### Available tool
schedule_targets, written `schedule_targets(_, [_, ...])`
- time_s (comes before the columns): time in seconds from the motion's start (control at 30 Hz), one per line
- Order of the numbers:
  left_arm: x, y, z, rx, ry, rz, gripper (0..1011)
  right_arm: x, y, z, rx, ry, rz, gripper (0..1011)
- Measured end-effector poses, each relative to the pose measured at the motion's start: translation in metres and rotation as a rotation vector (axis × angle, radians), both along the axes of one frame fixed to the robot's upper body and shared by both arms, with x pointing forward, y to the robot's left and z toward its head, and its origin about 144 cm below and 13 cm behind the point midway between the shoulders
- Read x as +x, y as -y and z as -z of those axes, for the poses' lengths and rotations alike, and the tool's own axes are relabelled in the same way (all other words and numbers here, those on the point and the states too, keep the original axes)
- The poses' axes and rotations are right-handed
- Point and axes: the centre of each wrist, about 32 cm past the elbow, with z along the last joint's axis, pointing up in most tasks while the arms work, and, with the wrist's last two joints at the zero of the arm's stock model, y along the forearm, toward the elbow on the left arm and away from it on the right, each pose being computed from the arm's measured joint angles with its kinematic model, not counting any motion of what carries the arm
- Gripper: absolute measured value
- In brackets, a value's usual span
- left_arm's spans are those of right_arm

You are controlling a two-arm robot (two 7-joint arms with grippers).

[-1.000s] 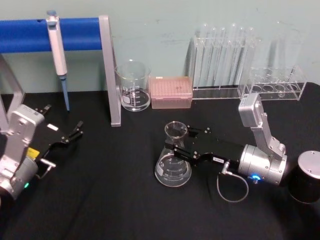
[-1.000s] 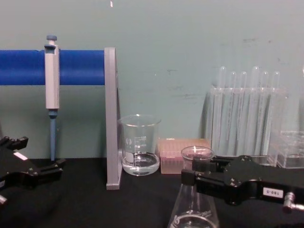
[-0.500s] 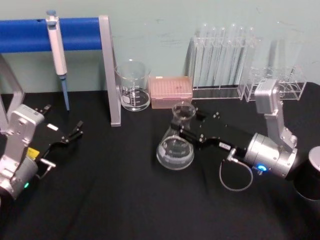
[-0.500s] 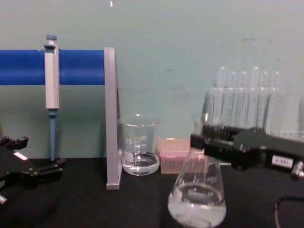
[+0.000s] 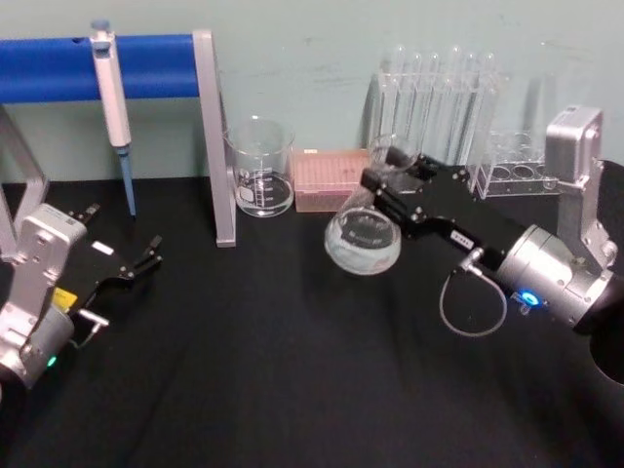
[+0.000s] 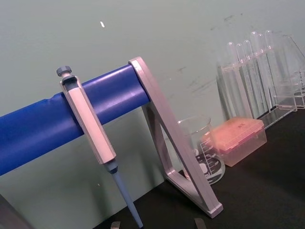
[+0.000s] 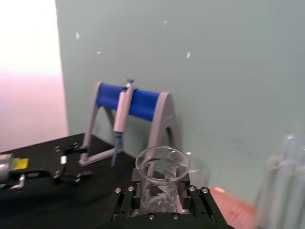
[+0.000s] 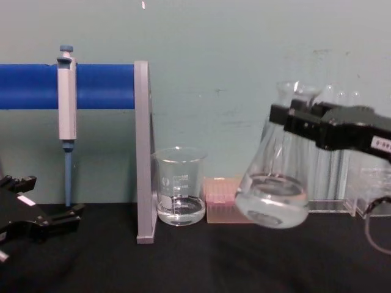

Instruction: Grasp the erlenmeyer flask with one hand, shake it three times, then place it back.

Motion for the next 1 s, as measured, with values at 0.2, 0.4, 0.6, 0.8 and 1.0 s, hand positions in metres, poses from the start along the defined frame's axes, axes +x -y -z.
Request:
schedule_targets(0.2, [0.000, 0.000, 0.000, 0.000, 0.000, 0.000, 1001, -0.009, -0.004, -0.008, -0.012, 0.036, 0.082, 456])
schedule_targets(0.4, [0.000, 0.000, 0.000, 0.000, 0.000, 0.000, 1001, -0.013, -0.006, -0.009, -0.023, 0.045, 0.143, 456])
schedule_targets(0.6, [0.000, 0.000, 0.000, 0.000, 0.000, 0.000, 1001, -0.014, -0.006, -0.006, -0.015, 0.036, 0.171, 457])
schedule_targets(0.8, [0.000, 0.000, 0.000, 0.000, 0.000, 0.000, 1001, -0.014, -0.006, -0.003, -0.011, 0.019, 0.185, 456])
schedule_targets(1.0, [0.000, 0.000, 0.000, 0.000, 0.000, 0.000, 1001, -0.012, -0.007, -0.001, -0.012, 0.011, 0.182, 456])
